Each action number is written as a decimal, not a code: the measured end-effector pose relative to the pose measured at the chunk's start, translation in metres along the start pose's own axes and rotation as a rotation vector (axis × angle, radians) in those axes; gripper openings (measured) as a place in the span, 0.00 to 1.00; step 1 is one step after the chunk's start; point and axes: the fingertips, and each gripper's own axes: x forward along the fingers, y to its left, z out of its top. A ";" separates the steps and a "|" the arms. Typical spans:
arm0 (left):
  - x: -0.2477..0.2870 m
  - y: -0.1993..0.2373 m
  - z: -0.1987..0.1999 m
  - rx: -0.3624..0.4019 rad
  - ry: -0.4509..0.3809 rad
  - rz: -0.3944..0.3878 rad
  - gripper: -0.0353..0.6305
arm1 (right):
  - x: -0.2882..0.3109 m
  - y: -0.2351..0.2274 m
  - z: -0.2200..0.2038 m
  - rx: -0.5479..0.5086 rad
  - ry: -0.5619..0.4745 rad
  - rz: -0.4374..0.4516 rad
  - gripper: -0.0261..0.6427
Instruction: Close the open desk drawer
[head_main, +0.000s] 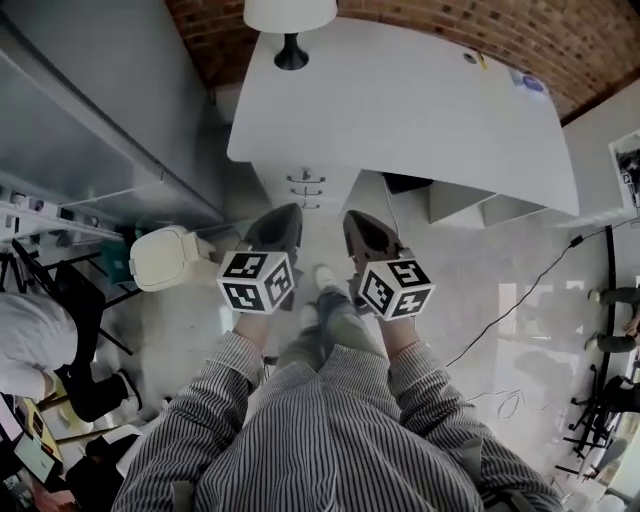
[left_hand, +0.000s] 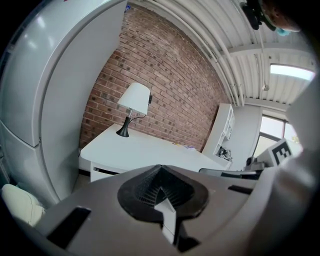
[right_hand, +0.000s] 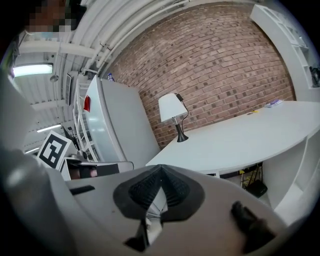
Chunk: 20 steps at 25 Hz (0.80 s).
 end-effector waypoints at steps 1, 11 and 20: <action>-0.005 -0.004 0.005 0.001 -0.006 0.000 0.07 | -0.005 0.005 0.004 -0.007 -0.002 0.004 0.06; -0.047 -0.043 0.039 -0.036 -0.081 -0.021 0.07 | -0.034 0.051 0.047 -0.103 -0.010 0.087 0.06; -0.068 -0.050 0.039 -0.054 -0.100 0.003 0.07 | -0.047 0.080 0.061 -0.113 0.000 0.215 0.06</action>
